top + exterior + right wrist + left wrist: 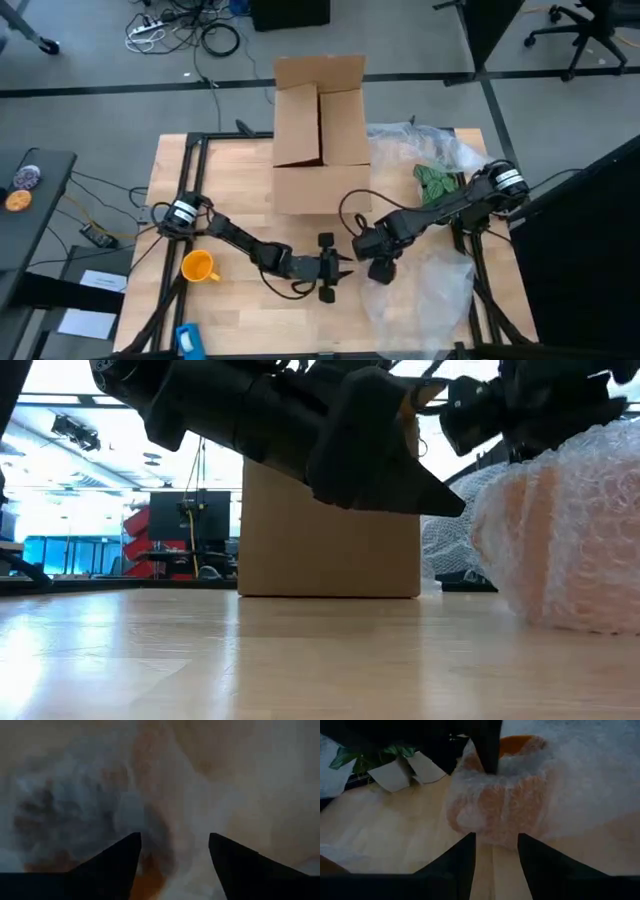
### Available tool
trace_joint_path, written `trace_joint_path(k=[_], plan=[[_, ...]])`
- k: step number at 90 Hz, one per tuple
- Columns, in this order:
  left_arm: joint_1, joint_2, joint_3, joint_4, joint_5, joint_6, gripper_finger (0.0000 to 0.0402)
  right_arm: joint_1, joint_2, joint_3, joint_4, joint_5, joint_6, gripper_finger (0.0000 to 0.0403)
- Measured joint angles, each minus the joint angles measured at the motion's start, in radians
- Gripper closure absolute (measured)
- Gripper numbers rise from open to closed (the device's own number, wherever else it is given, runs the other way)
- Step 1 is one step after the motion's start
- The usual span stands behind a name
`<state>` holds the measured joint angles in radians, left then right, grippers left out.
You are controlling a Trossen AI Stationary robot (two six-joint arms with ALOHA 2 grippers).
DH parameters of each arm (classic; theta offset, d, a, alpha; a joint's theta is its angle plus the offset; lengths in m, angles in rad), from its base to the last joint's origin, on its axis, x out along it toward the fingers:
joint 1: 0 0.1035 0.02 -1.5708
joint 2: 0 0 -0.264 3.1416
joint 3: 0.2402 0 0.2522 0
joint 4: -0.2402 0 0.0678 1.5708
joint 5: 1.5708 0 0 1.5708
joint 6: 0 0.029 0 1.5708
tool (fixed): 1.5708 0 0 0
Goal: Wrap mug
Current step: Wrap the orange cup with the bubble wrap
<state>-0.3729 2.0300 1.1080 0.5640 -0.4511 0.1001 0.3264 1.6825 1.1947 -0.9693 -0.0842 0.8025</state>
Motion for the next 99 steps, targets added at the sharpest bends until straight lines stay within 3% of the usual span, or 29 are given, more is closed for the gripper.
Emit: trace_joint_path(k=[19, 36, 46, 59, 76, 99], plan=[[-0.004, -0.017, -0.001, -0.069, -0.046, 0.036, 0.0271, 0.003, 0.000, -0.078, 0.114, 0.011, 0.034, 0.0199], [-0.016, -0.065, 0.000, -0.115, -0.191, 0.123, 0.0271, 0.055, 0.000, -0.067, 0.113, 0.110, 0.037, 0.0299], [-0.019, -0.105, 0.000, -0.168, -0.169, 0.115, 0.0271, 0.087, 0.000, -0.053, 0.113, 0.140, 0.028, 0.0380], [-0.034, -0.181, 0.000, -0.279, -0.088, 0.092, 0.0271, 0.128, 0.003, -0.023, 0.108, 0.222, -0.025, 0.0392], [-0.070, -0.313, 0.000, -0.510, -0.089, 0.037, 0.0271, 0.158, 0.003, 0.019, 0.208, 0.404, -0.236, 0.0399], [-0.173, -0.504, 0.000, -0.949, -0.156, -0.186, 0.0271, 0.118, 0.031, 0.025, 0.706, 0.561, -0.758, 0.0401]])
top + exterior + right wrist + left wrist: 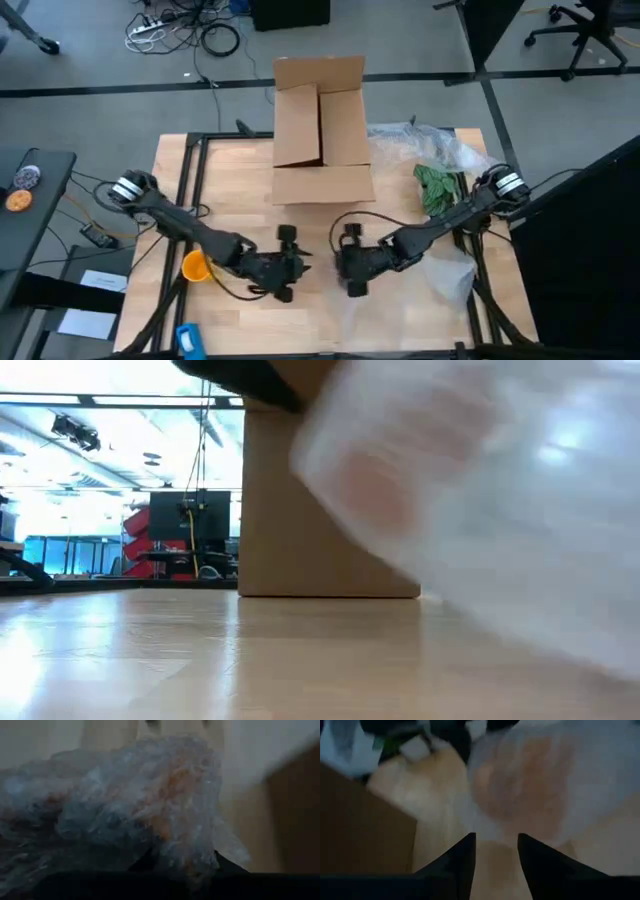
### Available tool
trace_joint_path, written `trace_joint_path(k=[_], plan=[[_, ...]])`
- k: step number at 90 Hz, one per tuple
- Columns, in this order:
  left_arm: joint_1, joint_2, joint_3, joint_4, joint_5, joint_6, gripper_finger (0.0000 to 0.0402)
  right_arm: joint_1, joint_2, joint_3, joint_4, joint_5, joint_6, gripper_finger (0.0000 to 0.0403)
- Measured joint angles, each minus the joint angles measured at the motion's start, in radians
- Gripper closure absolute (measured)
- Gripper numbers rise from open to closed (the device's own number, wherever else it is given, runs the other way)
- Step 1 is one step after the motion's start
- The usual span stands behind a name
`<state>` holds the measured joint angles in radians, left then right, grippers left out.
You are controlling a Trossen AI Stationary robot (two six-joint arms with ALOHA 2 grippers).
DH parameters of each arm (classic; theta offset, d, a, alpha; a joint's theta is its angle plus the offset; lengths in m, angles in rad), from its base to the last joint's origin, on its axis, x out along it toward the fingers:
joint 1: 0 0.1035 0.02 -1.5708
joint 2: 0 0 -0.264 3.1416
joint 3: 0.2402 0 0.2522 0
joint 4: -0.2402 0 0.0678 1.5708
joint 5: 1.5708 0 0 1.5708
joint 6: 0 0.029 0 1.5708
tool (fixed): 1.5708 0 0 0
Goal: Wrap mug
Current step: Wrap the orange cup with the bubble wrap
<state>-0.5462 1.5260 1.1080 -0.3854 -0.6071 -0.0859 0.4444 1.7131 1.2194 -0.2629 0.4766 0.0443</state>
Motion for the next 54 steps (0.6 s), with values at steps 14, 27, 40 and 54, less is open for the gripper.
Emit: trace_joint_path(k=[14, 27, 40, 54], plan=[[-0.069, -0.082, 0.000, -0.282, -0.033, -0.249, 0.0271, -0.016, 0.101, 0.000, 0.282, 0.022, -0.204, 0.0402], [-0.117, -0.095, 0.000, -0.431, -0.023, -0.466, 0.0271, -0.006, 0.230, 0.051, 0.362, 0.006, -0.273, 0.0402], [-0.130, -0.086, -0.038, -0.320, 0.035, -0.477, 0.0271, 0.034, 0.353, 0.159, 0.367, -0.002, -0.278, 0.0402], [-0.087, -0.075, -0.088, -0.119, 0.165, -0.386, 0.0271, 0.120, 0.417, 0.256, 0.354, 0.011, -0.244, 0.0402]])
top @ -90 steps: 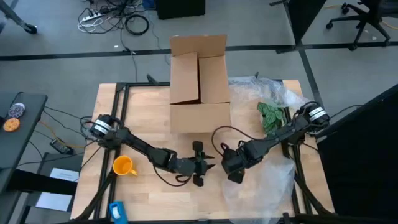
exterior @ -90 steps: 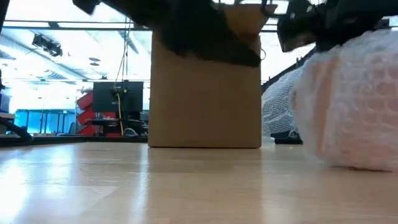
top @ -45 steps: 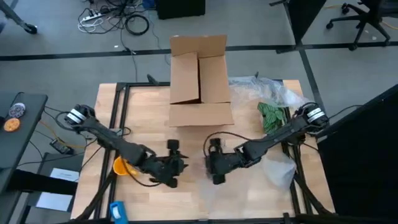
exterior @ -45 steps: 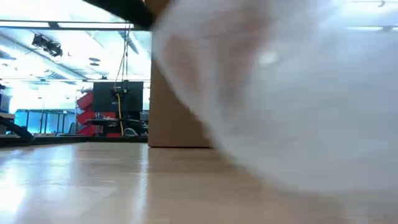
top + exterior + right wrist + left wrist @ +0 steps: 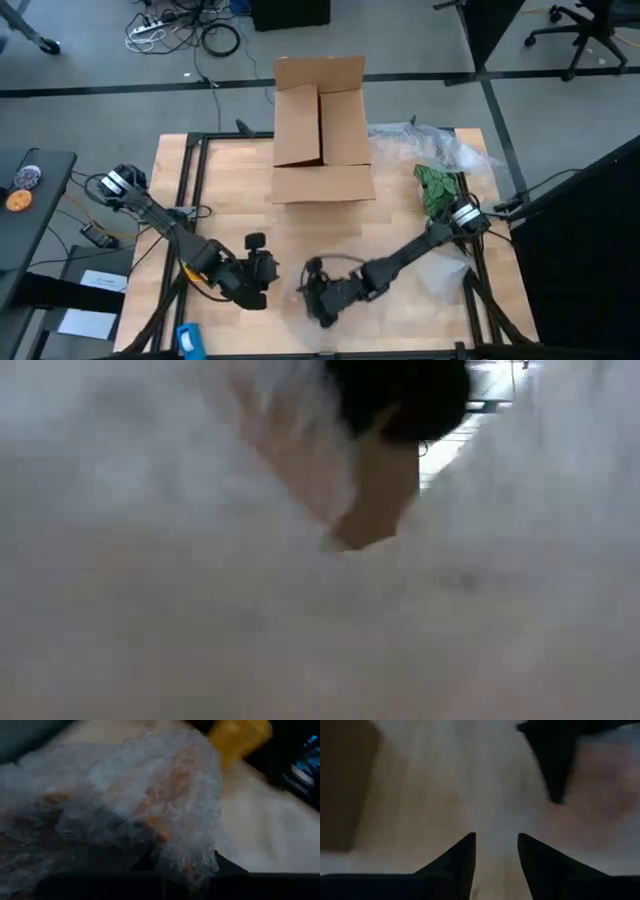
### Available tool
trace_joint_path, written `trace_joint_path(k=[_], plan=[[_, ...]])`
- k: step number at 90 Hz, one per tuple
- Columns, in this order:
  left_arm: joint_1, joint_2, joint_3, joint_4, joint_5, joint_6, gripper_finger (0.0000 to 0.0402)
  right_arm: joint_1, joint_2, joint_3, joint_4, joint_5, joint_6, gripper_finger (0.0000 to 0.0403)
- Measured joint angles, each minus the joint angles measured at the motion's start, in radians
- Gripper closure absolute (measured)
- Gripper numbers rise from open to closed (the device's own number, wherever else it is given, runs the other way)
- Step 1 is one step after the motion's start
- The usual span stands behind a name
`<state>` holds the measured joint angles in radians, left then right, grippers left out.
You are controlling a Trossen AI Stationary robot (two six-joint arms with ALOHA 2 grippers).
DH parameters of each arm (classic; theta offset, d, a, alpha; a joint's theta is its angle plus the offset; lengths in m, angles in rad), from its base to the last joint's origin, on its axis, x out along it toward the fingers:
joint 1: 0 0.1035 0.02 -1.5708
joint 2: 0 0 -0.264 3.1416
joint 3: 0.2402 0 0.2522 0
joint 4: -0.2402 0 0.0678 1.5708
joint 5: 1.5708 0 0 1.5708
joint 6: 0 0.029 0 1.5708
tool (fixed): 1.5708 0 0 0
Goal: Wrap mug
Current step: Wrap the orange cup with the bubble wrap
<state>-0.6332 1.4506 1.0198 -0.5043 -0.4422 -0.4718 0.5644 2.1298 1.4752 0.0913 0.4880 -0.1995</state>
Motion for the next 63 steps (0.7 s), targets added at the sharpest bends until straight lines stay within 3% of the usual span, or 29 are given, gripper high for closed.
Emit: trace_joint_path(k=[16, 33, 49, 63], plan=[[0.113, 0.049, -0.010, 0.241, 0.130, 0.202, 0.0271, 0.072, 0.004, 0.028, -0.022, 0.051, 0.122, 0.0403], [0.259, 0.181, -0.008, 0.547, 0.326, 0.397, 0.0271, 0.111, 0.005, 0.028, -0.050, 0.091, 0.258, 0.0403], [0.349, 0.344, -0.008, 0.705, 0.366, 0.467, 0.0271, 0.128, 0.005, 0.028, -0.061, 0.103, 0.322, 0.0403], [0.408, 0.426, -0.009, 0.673, 0.306, 0.507, 0.0271, 0.127, 0.005, 0.028, -0.094, 0.114, 0.343, 0.0403]])
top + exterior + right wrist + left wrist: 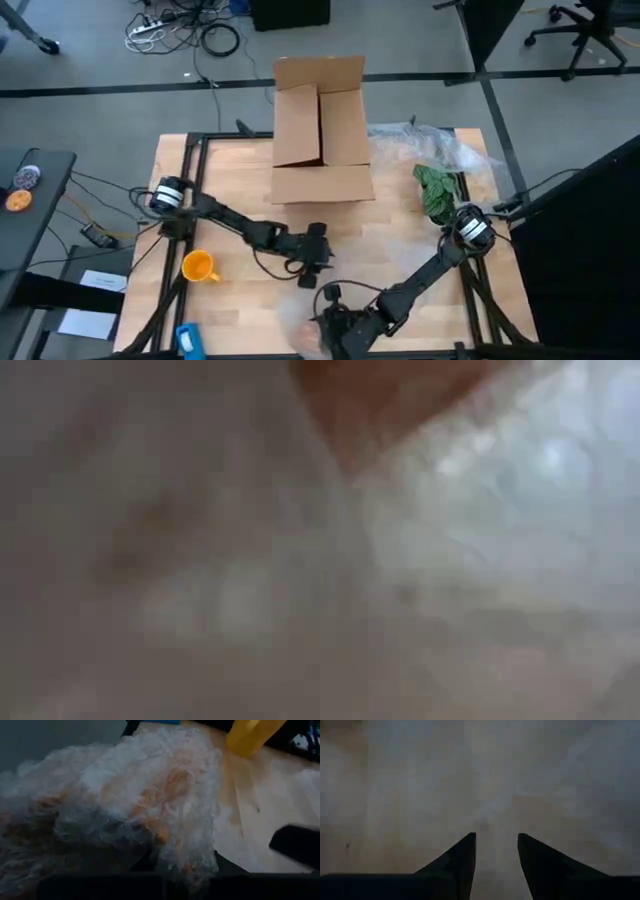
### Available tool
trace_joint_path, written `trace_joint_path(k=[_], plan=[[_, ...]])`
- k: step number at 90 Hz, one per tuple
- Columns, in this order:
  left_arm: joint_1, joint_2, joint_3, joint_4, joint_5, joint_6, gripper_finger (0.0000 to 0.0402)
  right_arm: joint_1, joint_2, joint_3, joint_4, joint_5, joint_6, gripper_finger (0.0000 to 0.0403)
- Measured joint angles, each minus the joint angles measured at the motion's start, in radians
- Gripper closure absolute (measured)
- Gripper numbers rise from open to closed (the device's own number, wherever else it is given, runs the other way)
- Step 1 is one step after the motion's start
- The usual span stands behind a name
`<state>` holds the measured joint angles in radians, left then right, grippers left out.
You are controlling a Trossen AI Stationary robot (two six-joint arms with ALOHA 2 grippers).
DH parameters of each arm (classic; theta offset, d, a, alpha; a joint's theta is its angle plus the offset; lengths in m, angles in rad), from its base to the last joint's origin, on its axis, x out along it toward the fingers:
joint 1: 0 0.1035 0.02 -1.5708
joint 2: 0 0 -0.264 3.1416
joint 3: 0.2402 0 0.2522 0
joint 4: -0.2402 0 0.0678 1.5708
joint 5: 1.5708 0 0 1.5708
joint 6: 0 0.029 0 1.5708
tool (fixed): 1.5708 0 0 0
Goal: Wrap mug
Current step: Wrap the orange cup with the bubble wrap
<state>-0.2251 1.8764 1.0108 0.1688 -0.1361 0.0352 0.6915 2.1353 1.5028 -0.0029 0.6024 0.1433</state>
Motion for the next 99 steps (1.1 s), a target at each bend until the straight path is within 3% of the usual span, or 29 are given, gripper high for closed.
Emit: trace_joint_path(k=[22, 39, 58, 67, 73, 79, 89, 99], plan=[[0.058, -0.024, 0.003, -0.311, -0.201, 0.022, 0.0271, -0.042, 0.005, 0.000, -0.016, -0.004, -0.028, 0.0403], [0.072, -0.062, 0.004, -0.627, -0.329, -0.020, 0.0271, -0.109, 0.006, 0.000, -0.002, 0.000, -0.160, 0.0403], [0.082, -0.131, -0.006, -0.881, -0.358, -0.043, 0.0271, -0.157, 0.006, 0.000, 0.013, -0.004, -0.238, 0.0403], [0.074, -0.206, -0.003, -0.827, -0.338, -0.037, 0.0271, -0.141, 0.006, -0.001, 0.035, -0.028, -0.227, 0.0403], [0.072, -0.259, -0.003, -0.697, -0.297, 0.001, 0.0271, -0.122, 0.006, -0.001, 0.049, -0.031, -0.215, 0.0403], [0.074, -0.288, -0.010, -0.454, -0.190, 0.064, 0.0271, -0.108, 0.006, -0.010, 0.079, -0.029, -0.205, 0.0403], [0.102, -0.277, -0.039, -0.051, 0.073, 0.121, 0.0271, -0.092, 0.006, -0.027, 0.125, -0.019, -0.179, 0.0403], [0.143, -0.180, -0.048, 0.135, 0.202, 0.131, 0.0271, -0.091, 0.007, -0.036, 0.138, -0.015, -0.149, 0.0403]])
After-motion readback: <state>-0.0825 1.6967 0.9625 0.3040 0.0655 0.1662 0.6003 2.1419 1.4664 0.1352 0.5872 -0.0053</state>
